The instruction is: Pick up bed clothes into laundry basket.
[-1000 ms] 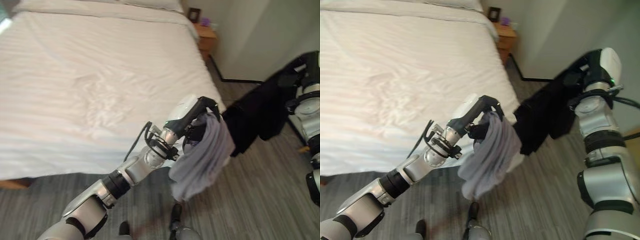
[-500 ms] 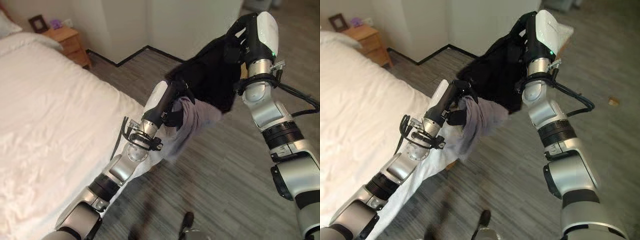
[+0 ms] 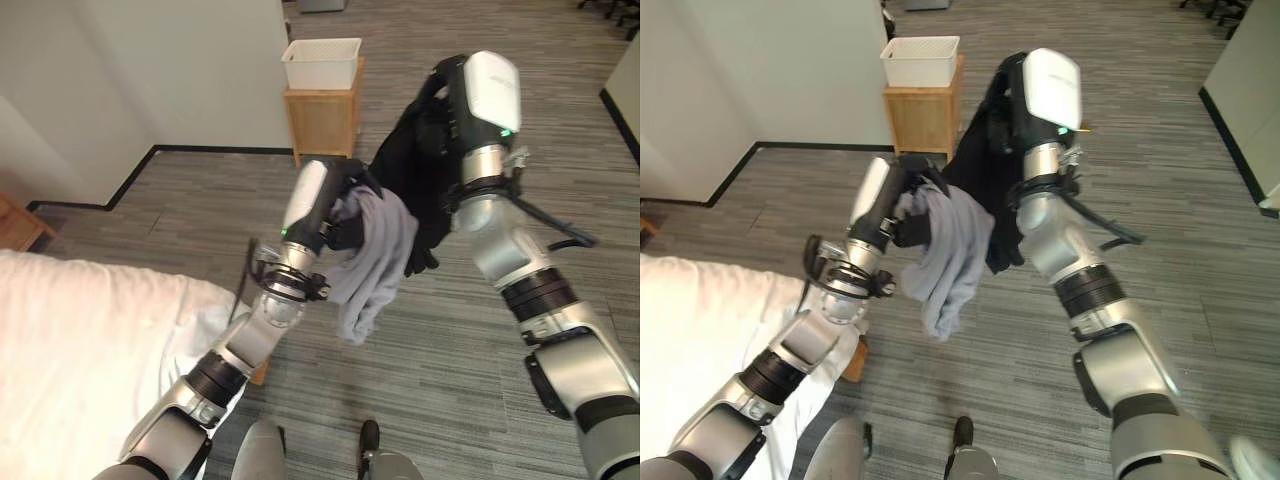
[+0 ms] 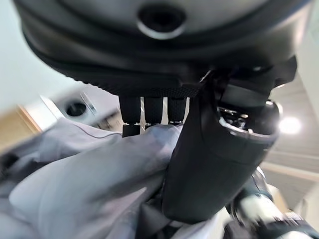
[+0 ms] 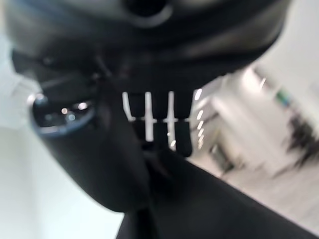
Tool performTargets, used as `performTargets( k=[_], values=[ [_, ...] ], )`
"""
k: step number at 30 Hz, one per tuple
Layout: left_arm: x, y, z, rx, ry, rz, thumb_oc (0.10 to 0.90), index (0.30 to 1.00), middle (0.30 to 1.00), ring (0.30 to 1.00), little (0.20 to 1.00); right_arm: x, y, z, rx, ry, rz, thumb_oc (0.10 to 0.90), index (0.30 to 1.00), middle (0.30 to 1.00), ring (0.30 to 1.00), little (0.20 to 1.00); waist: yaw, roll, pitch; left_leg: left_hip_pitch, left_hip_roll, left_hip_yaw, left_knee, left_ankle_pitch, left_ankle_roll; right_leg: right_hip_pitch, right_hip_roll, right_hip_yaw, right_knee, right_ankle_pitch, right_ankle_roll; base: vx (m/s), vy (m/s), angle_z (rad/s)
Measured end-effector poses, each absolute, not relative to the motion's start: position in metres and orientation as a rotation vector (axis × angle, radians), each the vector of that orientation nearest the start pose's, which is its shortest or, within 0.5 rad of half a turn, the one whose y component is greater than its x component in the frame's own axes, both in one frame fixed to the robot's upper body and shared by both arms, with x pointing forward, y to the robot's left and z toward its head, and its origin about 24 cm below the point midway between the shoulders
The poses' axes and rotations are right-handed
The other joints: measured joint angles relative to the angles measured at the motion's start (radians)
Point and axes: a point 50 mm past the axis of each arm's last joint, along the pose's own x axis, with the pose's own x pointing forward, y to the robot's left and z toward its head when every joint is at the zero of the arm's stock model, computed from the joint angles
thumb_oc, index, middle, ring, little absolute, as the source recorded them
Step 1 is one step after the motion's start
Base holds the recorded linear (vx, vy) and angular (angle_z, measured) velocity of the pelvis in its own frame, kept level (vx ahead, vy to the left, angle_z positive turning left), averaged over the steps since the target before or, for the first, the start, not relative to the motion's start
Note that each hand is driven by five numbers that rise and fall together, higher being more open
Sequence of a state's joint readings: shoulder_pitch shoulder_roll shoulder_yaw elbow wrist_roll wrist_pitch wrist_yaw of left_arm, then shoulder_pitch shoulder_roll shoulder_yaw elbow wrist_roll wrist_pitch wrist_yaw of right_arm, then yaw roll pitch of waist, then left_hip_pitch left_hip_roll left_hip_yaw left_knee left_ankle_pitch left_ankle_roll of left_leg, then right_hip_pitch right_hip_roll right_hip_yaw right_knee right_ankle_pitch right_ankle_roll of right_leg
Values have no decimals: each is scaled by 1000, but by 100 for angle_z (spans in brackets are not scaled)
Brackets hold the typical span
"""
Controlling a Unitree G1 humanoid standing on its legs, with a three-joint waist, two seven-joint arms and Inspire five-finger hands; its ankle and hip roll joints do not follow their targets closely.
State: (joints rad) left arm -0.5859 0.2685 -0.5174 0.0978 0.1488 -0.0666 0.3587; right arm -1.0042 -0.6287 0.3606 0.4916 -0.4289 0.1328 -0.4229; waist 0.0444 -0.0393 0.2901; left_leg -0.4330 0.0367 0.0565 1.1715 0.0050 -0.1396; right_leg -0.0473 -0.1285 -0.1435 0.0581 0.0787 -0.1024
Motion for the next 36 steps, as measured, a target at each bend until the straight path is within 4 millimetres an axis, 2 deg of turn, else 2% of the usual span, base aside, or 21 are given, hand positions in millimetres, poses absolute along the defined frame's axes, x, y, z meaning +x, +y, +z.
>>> performTargets(
  k=[2, 4, 6, 8, 13, 14, 15, 17, 18, 20, 21, 23, 26, 28, 29, 30, 31, 32, 34, 35, 36],
  values=[
    [314, 61, 161, 478, -594, -195, 400, 300, 300, 300, 300, 380, -191, 271, -1095, -600, -445, 400, 300, 300, 300, 300, 6, 27, -4, -5, 34, 89, -318, -35, 39, 18, 31, 5, -47, -14, 26, 480, 175, -59],
    [318, 66, 160, 487, -584, -172, 400, 300, 300, 300, 300, 380, -191, 266, -1131, -602, -421, 400, 300, 300, 300, 300, 33, 88, -7, 112, 43, 124, -1032, 15, 29, 31, 64, -54, -74, 9, 18, 550, 111, -56],
    [319, 65, 152, 496, -552, -172, 400, 300, 300, 300, 300, 379, -198, 248, -1154, -552, -404, 400, 300, 300, 300, 300, 26, 125, -17, 121, 72, 128, -1251, 51, -20, 70, 94, -90, -115, 9, 24, 481, 82, -20],
    [323, 66, 138, 520, -497, -167, 400, 300, 300, 300, 300, 378, -201, 218, -1177, -476, -355, 400, 300, 300, 300, 300, 35, 122, -14, 99, 91, 163, -1270, 79, -39, 106, 96, -82, -143, -6, 34, 487, 115, -21],
    [321, 76, 110, 564, -374, -135, 400, 300, 300, 300, 300, 362, -182, 141, -1170, -309, -151, 400, 300, 300, 300, 300, 82, 128, -21, 216, 106, 192, -1269, 119, 9, 222, 91, -12, -149, -93, 126, 655, 102, -42],
    [321, 76, 110, 567, -374, -130, 400, 300, 300, 300, 300, 358, -179, 135, -1163, -306, -124, 400, 300, 300, 300, 300, 92, 127, -24, 237, 100, 200, -1268, 153, 50, 235, 86, 3, -147, -115, 159, 585, 55, -47],
    [322, 81, 109, 584, -366, -121, 400, 300, 300, 300, 300, 355, -173, 128, -1151, -302, -103, 400, 300, 300, 300, 300, 111, 87, -19, 243, 83, 226, -1241, 190, 88, 229, 55, 16, -113, -144, 194, 528, 90, -49],
    [325, 98, 104, 663, -325, -90, 400, 300, 300, 300, 300, 353, -153, 117, -1129, -299, -32, 400, 300, 300, 300, 300, 101, 25, -13, 267, 49, 258, -1199, 237, 200, 184, -15, 6, 84, -220, 301, 532, 139, -15],
    [327, 105, 104, 692, -312, -72, 400, 300, 300, 300, 300, 352, -148, 117, -1115, -305, -23, 400, 300, 300, 300, 300, 99, 8, -11, 275, 29, 257, -1186, 193, 208, 131, -45, 17, 222, -230, 323, 451, 157, 28],
    [330, 108, 108, 725, -322, -54, 400, 300, 300, 300, 300, 352, -145, 125, -1103, -340, -29, 400, 300, 300, 300, 300, 103, 11, -2, 332, -8, 241, -1214, 175, 257, 3, -129, -36, 529, -207, 365, 436, 145, 27],
    [332, 109, 113, 743, -341, -42, 400, 300, 300, 300, 300, 351, -145, 131, -1091, -366, -42, 400, 300, 300, 300, 300, 86, 28, 13, 361, -20, 212, -1222, 192, 248, -22, -175, -102, 591, -216, 361, 483, 111, 47],
    [337, 105, 128, 750, -395, -29, 400, 300, 300, 300, 300, 352, -148, 145, -1074, -405, -72, 400, 300, 300, 300, 300, 70, 63, 34, 393, -20, 166, -1233, 171, 274, -67, -191, -170, 562, -230, 345, 502, 50, 76],
    [343, 96, 153, 746, -481, -14, 400, 300, 300, 300, 300, 352, -150, 163, -1038, -471, -106, 400, 300, 300, 300, 300, 34, 93, 57, 420, -17, 121, -1235, 132, 323, -162, -164, -224, 353, -204, 321, 540, -44, 80],
    [344, 97, 157, 751, -494, -1, 400, 300, 300, 300, 300, 352, -150, 162, -1026, -473, -105, 400, 300, 300, 300, 300, 1, 105, 68, 460, -10, 127, -1230, 93, 350, -198, -124, -239, 160, -124, 305, 503, -71, 63],
    [345, 98, 158, 764, -499, 4, 400, 300, 300, 300, 300, 351, -152, 159, -1021, -458, -109, 400, 300, 300, 300, 300, -29, 86, 82, 510, -16, 143, -1231, 83, 304, -208, -113, -250, 43, -14, 276, 388, -71, 56],
    [343, 100, 158, 762, -500, 14, 400, 300, 300, 300, 300, 350, -153, 158, -1019, -456, -111, 400, 300, 300, 300, 300, -38, 86, 78, 534, -13, 157, -1229, 49, 280, -218, -106, -271, 5, 14, 288, 797, -189, 72],
    [341, 100, 160, 772, -519, 13, 400, 300, 300, 300, 300, 350, -158, 158, -1017, -447, -128, 400, 300, 300, 300, 300, -53, 76, 76, 570, -20, 155, -1234, 20, 212, -214, -99, -288, -85, 46, 294, 554, -153, 47],
    [340, 99, 161, 769, -526, 11, 400, 300, 300, 300, 300, 350, -160, 158, -1016, -441, -137, 400, 300, 300, 300, 300, -56, 62, 77, 597, -25, 152, -1244, 11, 195, -222, -113, -290, -107, 67, 274, 747, -205, 48],
    [338, 103, 156, 773, -522, 17, 400, 300, 300, 300, 300, 350, -161, 157, -1013, -434, -143, 400, 300, 300, 300, 300, -60, 35, 54, 678, -34, 150, -1260, -47, 110, -206, -129, -308, -127, 17, 318, 467, -142, 19],
    [337, 103, 153, 759, -514, 21, 400, 300, 300, 300, 300, 350, -162, 157, -1015, -434, -148, 400, 300, 300, 300, 300, -57, 53, 40, 707, -19, 153, -1263, -83, 67, -204, -119, -300, -100, 79, 283, 390, -146, -2],
    [335, 99, 148, 733, -497, 19, 400, 300, 300, 300, 300, 351, -165, 157, -1013, -423, -161, 400, 300, 300, 300, 300, -63, 98, 15, 705, 28, 161, -1264, -99, 49, -211, -82, -306, -69, 90, 276, 744, -303, 8]
  ],
)
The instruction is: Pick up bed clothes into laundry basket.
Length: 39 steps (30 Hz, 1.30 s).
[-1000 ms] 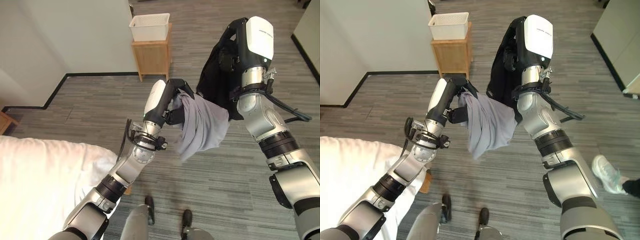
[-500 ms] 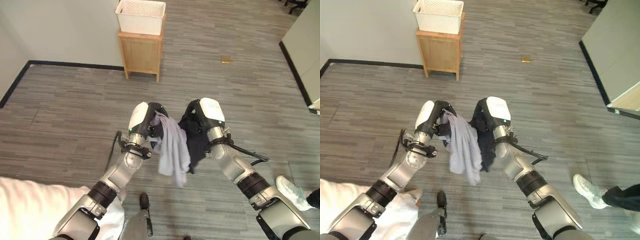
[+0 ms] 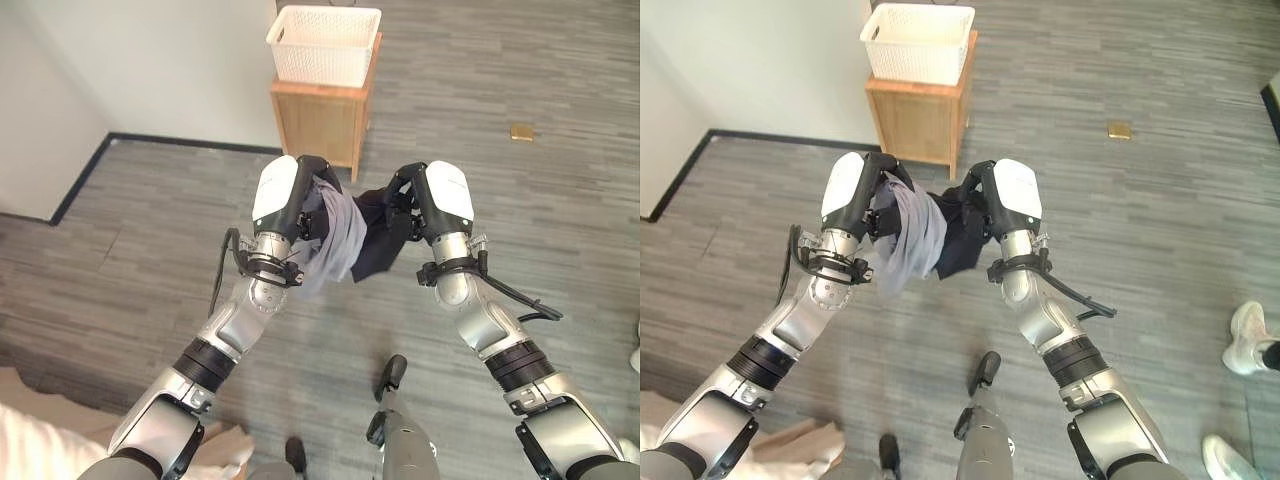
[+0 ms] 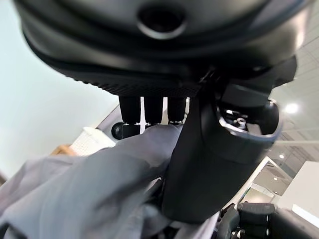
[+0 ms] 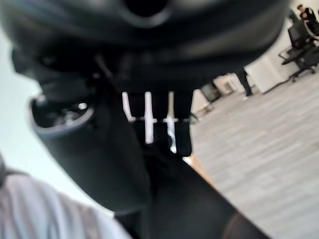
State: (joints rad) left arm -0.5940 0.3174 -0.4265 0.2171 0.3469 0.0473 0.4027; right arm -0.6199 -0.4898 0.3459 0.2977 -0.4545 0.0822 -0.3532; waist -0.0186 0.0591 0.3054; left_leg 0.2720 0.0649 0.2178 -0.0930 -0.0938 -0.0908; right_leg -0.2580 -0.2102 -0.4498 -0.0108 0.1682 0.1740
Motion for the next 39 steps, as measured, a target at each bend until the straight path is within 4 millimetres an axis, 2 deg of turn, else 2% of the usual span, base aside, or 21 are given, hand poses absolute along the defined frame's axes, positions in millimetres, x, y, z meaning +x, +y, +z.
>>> performTargets(
  k=[2, 3, 5, 7, 9, 10, 11, 13, 16, 17, 20, 22, 24, 25, 26, 28, 32, 33, 34, 36, 39],
  values=[
    [333, 87, 148, 707, -510, -12, 400, 300, 300, 300, 300, 351, -179, 155, -1032, -390, -203, 400, 300, 300, 300, 300, -48, 24, -5, 20, 23, -9, 8, 38, -21, -1, 43, 24, 92, 4, -40, 546, -247, 32],
    [331, 80, 146, 705, -512, -39, 400, 300, 300, 300, 300, 351, -185, 153, -1052, -361, -220, 400, 300, 300, 300, 300, -76, 25, -3, 33, 56, 25, 33, 51, -20, 21, 63, 16, 127, -31, -109, 506, -327, 21],
    [328, 72, 142, 702, -518, -85, 400, 300, 300, 300, 300, 350, -194, 153, -1072, -353, -242, 400, 300, 300, 300, 300, -86, 30, 0, 26, 91, 15, 138, 70, -57, 69, 90, 16, 123, -51, -164, 496, -375, -6],
    [327, 68, 135, 702, -496, -104, 400, 300, 300, 300, 300, 348, -194, 147, -1068, -338, -237, 400, 300, 300, 300, 300, -83, 20, 7, -97, 128, -9, 524, 76, -130, 157, 107, 23, 95, -81, -219, 386, -343, -38],
    [327, 67, 135, 694, -497, -105, 400, 300, 300, 300, 300, 348, -193, 146, -1057, -336, -240, 400, 300, 300, 300, 300, -81, 25, 8, -211, 147, -72, 761, 189, -180, 212, 133, 48, 79, -138, -234, 516, -326, -41],
    [327, 67, 138, 690, -509, -103, 400, 300, 300, 300, 300, 347, -191, 146, -1041, -343, -242, 400, 300, 300, 300, 300, -76, -8, 17, -327, 151, -84, 933, 159, -171, 241, 125, 55, 73, -137, -245, 663, -162, -30],
    [327, 64, 139, 688, -517, -112, 400, 300, 300, 300, 300, 345, -192, 144, -1033, -342, -253, 400, 300, 300, 300, 300, -68, -26, 27, -368, 151, -46, 950, 114, -102, 265, 119, 59, 64, -138, -248, 278, 47, -40],
    [324, 68, 134, 695, -510, -117, 400, 300, 300, 300, 300, 345, -189, 141, -1049, -342, -227, 400, 300, 300, 300, 300, -36, -41, 20, -456, 141, 33, 809, 52, -56, 304, 118, 84, 40, -143, -241, 301, 72, -68],
    [322, 78, 120, 706, -455, -111, 400, 300, 300, 300, 300, 341, -176, 129, -1059, -333, -162, 400, 300, 300, 300, 300, -8, -24, 8, -535, 76, 75, 526, 88, -17, 373, 120, 98, 16, -176, -219, 661, 223, -70],
    [320, 79, 115, 693, -448, -111, 400, 300, 300, 300, 300, 339, -177, 123, -1089, -319, -127, 400, 300, 300, 300, 300, 7, 0, 0, -493, 51, 55, 233, 123, -3, 419, 142, 101, -11, -183, -203, 444, 138, -50],
    [315, 87, 99, 682, -379, -92, 400, 300, 300, 300, 300, 333, -174, 107, -1067, -288, -96, 400, 300, 300, 300, 300, 30, 10, -7, -526, 93, 106, -2, 162, -16, 521, 154, 101, -81, -201, -160, 536, 169, -44],
    [314, 87, 92, 690, -349, -89, 400, 300, 300, 300, 300, 328, -178, 98, -1072, -255, -88, 400, 300, 300, 300, 300, 32, 7, -7, -533, 104, 112, 0, 172, -11, 568, 132, 101, -79, -224, -118, 519, 171, -3],
    [309, 91, 83, 695, -308, -92, 400, 300, 300, 300, 300, 323, -180, 88, -1091, -220, -64, 400, 300, 300, 300, 300, 29, 23, -16, -470, 92, 123, 4, 147, 47, 642, 120, 115, -80, -253, -66, 375, 93, 0],
    [308, 95, 80, 708, -293, -90, 400, 300, 300, 300, 300, 322, -178, 84, -1095, -206, -53, 400, 300, 300, 300, 300, 32, 21, -22, -438, 88, 125, 7, 215, 90, 681, 111, 128, -80, -279, -28, 456, 91, -21],
    [308, 104, 79, 737, -280, -73, 400, 300, 300, 300, 300, 321, -170, 80, -1083, -209, -34, 400, 300, 300, 300, 300, 60, -17, -37, -440, 55, 132, 37, 264, 120, 666, 51, 159, -54, -291, -13, 611, 162, -33],
    [312, 118, 85, 792, -291, -49, 400, 300, 300, 300, 300, 322, -155, 82, -1059, -238, -16, 400, 300, 300, 300, 300, 95, -57, -43, -440, 35, 173, 67, 266, 118, 642, 15, 196, -7, -265, -20, 414, 164, -34],
    [320, 149, 98, 884, -289, 57, 400, 300, 300, 300, 300, 325, -113, 91, -998, -323, 77, 400, 300, 300, 300, 300, 116, -93, -44, -340, 8, 217, 38, 270, 154, 457, -97, 216, 423, -260, 104, 307, 226, -20],
    [324, 153, 106, 912, -302, 74, 400, 300, 300, 300, 300, 327, -106, 99, -1006, -371, 96, 400, 300, 300, 300, 300, 113, -97, -41, -299, -18, 222, 6, 267, 166, 352, -164, 165, 611, -267, 103, 267, 161, 0],
    [327, 152, 111, 916, -319, 76, 400, 300, 300, 300, 300, 328, -105, 103, -1006, -386, 93, 400, 300, 300, 300, 300, 106, -94, -40, -288, -23, 217, 4, 262, 188, 320, -180, 135, 630, -279, 99, 290, 136, 19],
    [332, 145, 126, 917, -384, 94, 400, 300, 300, 300, 300, 331, -108, 110, -1017, -408, 78, 400, 300, 300, 300, 300, 101, -88, -36, -256, -34, 200, 4, 248, 195, 259, -178, 70, 521, -295, 84, 285, 90, 42],
    [333, 136, 133, 889, -416, 95, 400, 300, 300, 300, 300, 333, -111, 116, -1013, -417, 59, 400, 300, 300, 300, 300, 61, -70, -26, -205, -49, 154, 4, 216, 195, 225, -90, 33, 231, -231, 48, 277, 31, 56]
  ],
)
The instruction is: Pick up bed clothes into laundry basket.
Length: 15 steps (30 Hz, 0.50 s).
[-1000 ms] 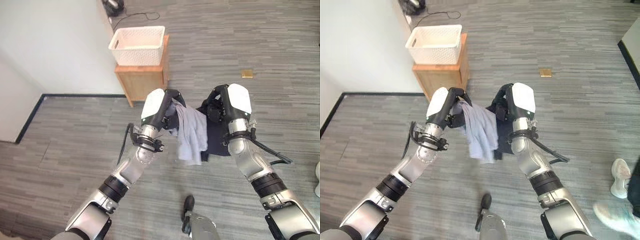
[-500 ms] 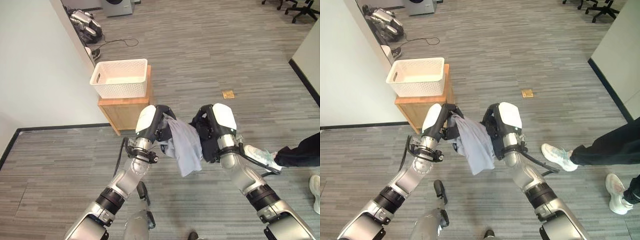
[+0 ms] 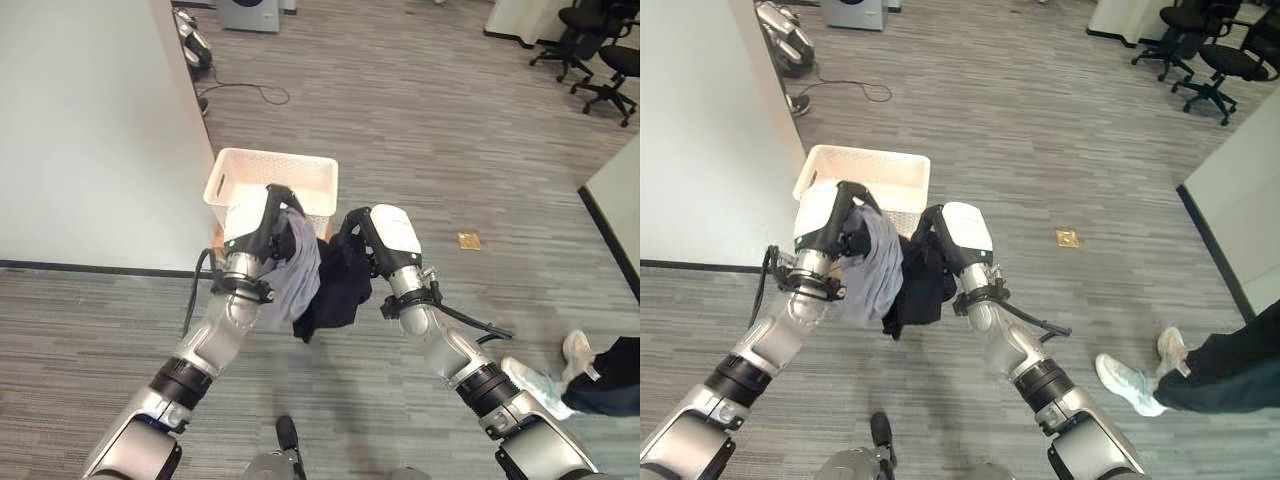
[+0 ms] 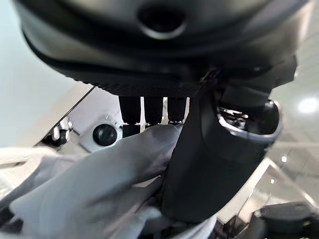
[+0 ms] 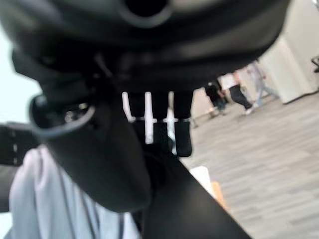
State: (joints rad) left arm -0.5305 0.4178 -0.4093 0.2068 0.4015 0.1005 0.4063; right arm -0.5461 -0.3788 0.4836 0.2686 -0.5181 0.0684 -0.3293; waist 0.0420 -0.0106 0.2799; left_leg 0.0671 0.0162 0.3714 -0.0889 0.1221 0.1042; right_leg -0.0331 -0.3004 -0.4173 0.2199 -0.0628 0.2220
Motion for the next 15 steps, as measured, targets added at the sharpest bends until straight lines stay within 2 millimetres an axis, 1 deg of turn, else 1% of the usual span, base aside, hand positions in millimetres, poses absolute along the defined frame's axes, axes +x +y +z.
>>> performTargets(
  k=[1, 2, 3, 4, 5, 7, 8, 9, 10, 11, 12, 13, 14, 15],
  values=[
    [333, 135, 134, 889, -422, 95, 400, 300, 300, 300, 300, 333, -112, 117, -1013, -419, 53, 400, 300, 300, 300, 300, -6, 0, 0, 8, -7, -7, 0, -7, -3, -13, 19, 2, -55, 38, 4, 293, -5, 51],
    [332, 132, 134, 874, -427, 91, 400, 300, 300, 300, 300, 334, -115, 118, -1016, -417, 44, 400, 300, 300, 300, 300, -4, 0, 1, 19, -14, -23, -2, -41, 0, -41, 45, 0, -130, 95, -6, 279, -24, 53],
    [331, 133, 133, 864, -425, 98, 400, 300, 300, 300, 300, 334, -121, 118, -1018, -408, 27, 400, 300, 300, 300, 300, -19, 5, -1, 22, -22, -51, -5, -54, -9, -45, 84, 9, -305, 206, -22, 387, -51, 44],
    [330, 133, 130, 853, -415, 99, 400, 300, 300, 300, 300, 334, -125, 117, -1028, -402, 19, 400, 300, 300, 300, 300, -25, 9, 0, 26, -21, -66, -2, -68, -24, -89, 87, 14, -321, 246, -19, 382, -55, 46],
    [330, 132, 130, 853, -413, 97, 400, 300, 300, 300, 300, 334, -127, 117, -1033, -399, 17, 400, 300, 300, 300, 300, -33, 10, 1, 26, -18, -78, -1, -73, -31, -106, 86, 14, -321, 257, -24, 529, -115, 26],
    [330, 126, 127, 847, -410, 88, 400, 300, 300, 300, 300, 332, -140, 113, -1047, -369, -14, 400, 300, 300, 300, 300, -57, 33, 9, 27, 15, -135, 0, -87, -53, -180, 111, 129, -321, 266, -8, 468, -174, 67],
    [330, 121, 124, 845, -404, 69, 400, 300, 300, 300, 300, 331, -146, 109, -1059, -340, -31, 400, 300, 300, 300, 300, -82, 31, 13, 42, 26, -169, 0, -76, -88, -168, 105, 137, -321, 294, -12, 345, -168, 128],
    [330, 115, 118, 842, -384, 31, 400, 300, 300, 300, 300, 327, -156, 101, -1105, -303, -38, 400, 300, 300, 300, 300, -90, 1, 12, 82, 16, -203, -1, -89, -139, -92, 68, 146, -307, 303, 6, 346, -186, 118],
    [328, 111, 115, 833, -375, 16, 400, 300, 300, 300, 300, 326, -164, 99, -1161, -292, -44, 400, 300, 300, 300, 300, -80, 6, 17, 116, 26, -219, -5, -104, -164, -58, 77, 128, -312, 360, -87, 350, -182, 89],
    [323, 106, 107, 813, -360, -1, 400, 300, 300, 300, 300, 325, -178, 101, -1258, -292, -56, 400, 300, 300, 300, 300, -78, 60, 2, 126, 66, -193, -6, -104, -171, -28, 115, 93, -311, 324, -139, 256, -137, 53],
    [322, 103, 107, 809, -367, -7, 400, 300, 300, 300, 300, 326, -187, 106, -1307, -300, -79, 400, 300, 300, 300, 300, -81, 78, 1, 127, 81, -166, -6, -95, -189, -16, 132, 73, -310, 328, -164, 350, -217, 50],
    [322, 101, 111, 807, -385, -5, 400, 300, 300, 300, 300, 330, -196, 118, -1372, -322, -108, 400, 300, 300, 300, 300, -79, 96, -9, 131, 91, -134, -6, -82, -208, -6, 147, 52, -310, 313, -193, 214, -173, 36],
    [323, 101, 113, 809, -394, -1, 400, 300, 300, 300, 300, 333, -198, 127, -1406, -346, -120, 400, 300, 300, 300, 300, -80, 96, -9, 138, 91, -132, 5, -44, -213, 12, 158, 39, -310, 288, -193, 386, -339, 38],
    [327, 98, 115, 808, -398, -5, 400, 300, 300, 300, 300, 340, -201, 142, -1474, -380, -125, 400, 300, 300, 300, 300, -83, 88, -1, 133, 115, -131, 66, -52, -230, 46, 173, 21, -310, 276, -200, 191, -299, 34]
  ],
)
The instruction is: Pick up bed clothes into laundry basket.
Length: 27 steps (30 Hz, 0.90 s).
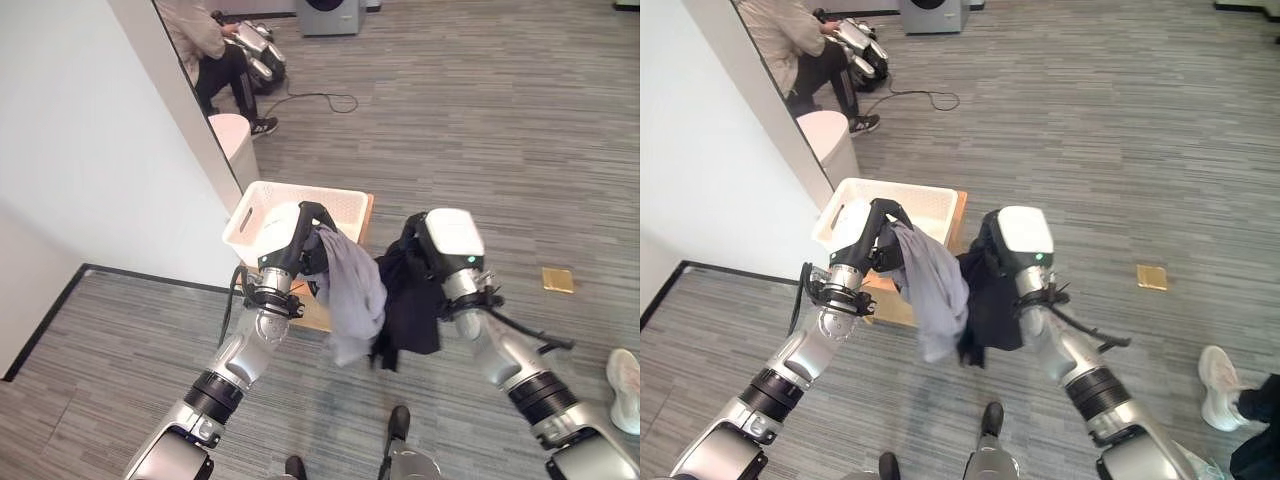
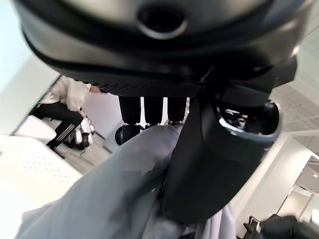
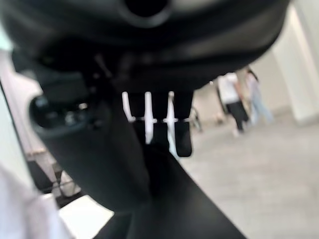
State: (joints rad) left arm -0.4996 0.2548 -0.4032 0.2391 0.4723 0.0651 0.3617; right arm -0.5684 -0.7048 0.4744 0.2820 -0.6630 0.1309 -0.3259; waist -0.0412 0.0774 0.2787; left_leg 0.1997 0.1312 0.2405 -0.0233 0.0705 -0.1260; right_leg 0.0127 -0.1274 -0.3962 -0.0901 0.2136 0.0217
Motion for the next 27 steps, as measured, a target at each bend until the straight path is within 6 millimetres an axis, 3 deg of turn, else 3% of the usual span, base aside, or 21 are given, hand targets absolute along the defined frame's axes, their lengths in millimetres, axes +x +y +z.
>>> performTargets(
  k=[1, 2, 3, 4, 5, 6, 7, 8, 9, 10, 11, 12, 13, 15, 16, 17, 18, 22, 27],
  values=[
    [329, 100, 118, 817, -404, 4, 400, 300, 300, 300, 300, 349, -196, 164, -1505, -440, -152, 400, 300, 300, 300, 300, 2, -35, 22, -20, 15, -36, 125, -11, -29, 50, 7, -4, -1, -30, 0, 286, -381, 23],
    [330, 100, 117, 820, -401, 6, 400, 300, 300, 300, 300, 354, -191, 178, -1522, -486, -159, 400, 300, 300, 300, 300, 9, -45, 26, -51, 30, -37, 224, -21, -49, 67, 8, -10, 1, -33, -13, 181, -308, 0],
    [332, 102, 118, 831, -397, 10, 400, 300, 300, 300, 300, 360, -178, 208, -1534, -585, -180, 400, 300, 300, 300, 300, 30, -57, 29, -114, 54, -80, 411, -17, -89, 102, 24, -6, 5, -78, -17, 122, -182, -14],
    [332, 103, 118, 834, -398, 11, 400, 300, 300, 300, 300, 364, -164, 228, -1537, -656, -183, 400, 300, 300, 300, 300, 39, -59, 30, -185, 76, -116, 547, 12, -132, 120, 33, -6, 1, -92, -37, 222, -260, -28],
    [332, 102, 117, 841, -398, 5, 400, 300, 300, 300, 300, 364, -147, 259, -1499, -774, -221, 400, 300, 300, 300, 300, 64, -88, 26, -232, 87, -153, 680, 91, -142, 144, 41, -5, 5, -94, -61, 232, -196, -20],
    [332, 102, 117, 843, -404, 3, 400, 300, 300, 300, 300, 363, -135, 271, -1471, -833, -230, 400, 300, 300, 300, 300, 78, -99, 22, -267, 91, -159, 716, 88, -138, 155, 39, -8, 7, -114, -69, 303, -172, 36],
    [332, 88, 126, 834, -460, -56, 400, 300, 300, 300, 300, 363, -155, 312, -1756, -926, -202, 400, 300, 300, 300, 300, 61, -99, 20, -384, 75, -203, 835, -13, -109, 160, 64, -9, 18, -157, -71, 118, -1, 73],
    [328, 83, 128, 813, -481, -72, 400, 300, 300, 300, 300, 356, -164, 320, -1777, -930, -199, 400, 300, 300, 300, 300, 79, -116, 14, -402, 103, -143, 818, -28, -71, 143, 63, -12, 23, -151, -100, 158, 122, 52],
    [322, 94, 129, 795, -495, -35, 400, 300, 300, 300, 300, 329, -167, 338, -1544, -1019, -301, 400, 300, 300, 300, 300, 100, -167, 0, -365, 110, 4, 634, -69, -56, 135, 56, 21, 40, -163, -109, 201, 164, -10],
    [323, 98, 131, 807, -501, -19, 400, 300, 300, 300, 300, 313, -167, 343, -1499, -1085, -304, 400, 300, 300, 300, 300, 106, -169, 2, -354, 106, 41, 538, -74, -47, 135, 61, 32, 35, -169, -107, 313, 199, -40],
    [327, 112, 133, 848, -497, 10, 400, 300, 300, 300, 300, 289, -164, 351, -1505, -1212, -283, 400, 300, 300, 300, 300, 99, -147, -2, -312, 85, 72, 320, -80, -40, 138, 81, 35, 19, -164, -99, 194, 106, -48],
    [328, 124, 130, 872, -474, 33, 400, 300, 300, 300, 300, 282, -157, 355, -1554, -1292, -259, 400, 300, 300, 300, 300, 97, -123, -3, -259, 62, 53, 147, -72, -42, 149, 91, 47, 12, -161, -94, 265, 48, -58],
    [329, 135, 121, 913, -421, 45, 400, 300, 300, 300, 300, 278, -153, 355, -1661, -1334, -200, 400, 300, 300, 300, 300, 79, -98, -9, -203, 36, 32, -33, -38, -11, 177, 105, 54, 9, -163, -87, 147, 13, -47],
    [328, 139, 114, 938, -385, 43, 400, 300, 300, 300, 300, 278, -158, 349, -1749, -1301, -170, 400, 300, 300, 300, 300, 47, -91, -13, -169, 19, 79, -9, 18, 44, 234, 118, 40, 1, -184, -55, 205, 86, -10],
    [324, 138, 108, 924, -373, 36, 400, 300, 300, 300, 300, 277, -162, 348, -1771, -1287, -167, 400, 300, 300, 300, 300, 26, -55, -34, -144, 22, 77, -16, 49, 80, 250, 144, 46, 0, -198, -36, 217, 119, -5],
    [322, 137, 106, 920, -369, 31, 400, 300, 300, 300, 300, 278, -162, 347, -1758, -1287, -172, 400, 300, 300, 300, 300, 17, -42, -43, -135, 24, 58, -35, 125, 97, 258, 153, 52, 1, -206, -25, 136, 76, -12],
    [320, 137, 102, 919, -358, 24, 400, 300, 300, 300, 300, 280, -161, 343, -1729, -1282, -166, 400, 300, 300, 300, 300, 9, -62, -58, -125, -2, 60, -45, 120, 108, 259, 126, 56, 1, -207, -10, 85, 50, -3],
    [318, 134, 101, 907, -360, 12, 400, 300, 300, 300, 300, 287, -158, 339, -1692, -1258, -157, 400, 300, 300, 300, 300, 10, -87, -74, -116, -58, 42, -65, 114, 130, 272, 83, 40, 0, -214, 25, 52, 41, 23],
    [312, 135, 94, 902, -334, -19, 400, 300, 300, 300, 300, 299, -163, 334, -1677, -1195, -164, 400, 300, 300, 300, 300, 71, -94, -78, -136, -78, 15, -66, 111, 143, 271, 67, 7, 0, -218, 40, 7, 22, 23]
  ],
)
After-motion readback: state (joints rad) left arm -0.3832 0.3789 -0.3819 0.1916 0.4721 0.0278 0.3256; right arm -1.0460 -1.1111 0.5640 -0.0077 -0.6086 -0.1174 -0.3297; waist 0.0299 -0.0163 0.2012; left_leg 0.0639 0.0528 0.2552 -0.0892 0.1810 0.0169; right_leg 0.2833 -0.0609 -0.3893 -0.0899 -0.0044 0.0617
